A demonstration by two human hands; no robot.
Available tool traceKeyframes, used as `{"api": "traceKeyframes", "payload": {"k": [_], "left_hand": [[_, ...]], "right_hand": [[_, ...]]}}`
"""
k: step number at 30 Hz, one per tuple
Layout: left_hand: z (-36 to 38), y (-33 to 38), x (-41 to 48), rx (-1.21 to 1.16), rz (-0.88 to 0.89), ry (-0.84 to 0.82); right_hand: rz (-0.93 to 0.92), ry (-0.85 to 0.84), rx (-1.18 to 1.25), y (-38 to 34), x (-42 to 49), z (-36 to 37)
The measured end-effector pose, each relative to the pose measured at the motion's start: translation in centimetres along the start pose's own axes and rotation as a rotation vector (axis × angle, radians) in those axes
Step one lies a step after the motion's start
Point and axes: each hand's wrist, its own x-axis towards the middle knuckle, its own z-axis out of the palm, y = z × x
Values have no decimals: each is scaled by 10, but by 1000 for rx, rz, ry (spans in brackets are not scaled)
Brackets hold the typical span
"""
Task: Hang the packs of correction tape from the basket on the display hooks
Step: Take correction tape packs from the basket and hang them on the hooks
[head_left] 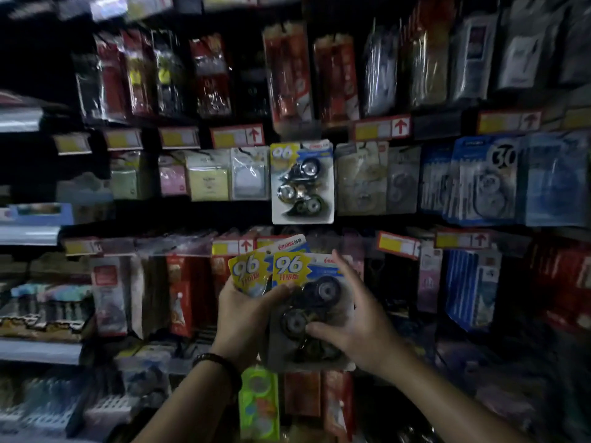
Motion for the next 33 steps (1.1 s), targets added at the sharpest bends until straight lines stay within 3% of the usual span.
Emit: {"api": "traceKeyframes", "payload": {"k": [11, 17, 26, 33], "left_hand": [[-18, 54, 72, -78, 41, -86], [-39, 67, 94, -28, 190, 92], [-64, 68, 105, 60, 308, 205], [-63, 73, 110, 86, 320, 184]], "right_hand": [[-155, 173, -97, -49, 104, -14], [-191, 254, -303, -77, 168, -30], [-188, 380, -462, -76, 195, -34], [-185, 381, -517, -82, 204, -29]]}}
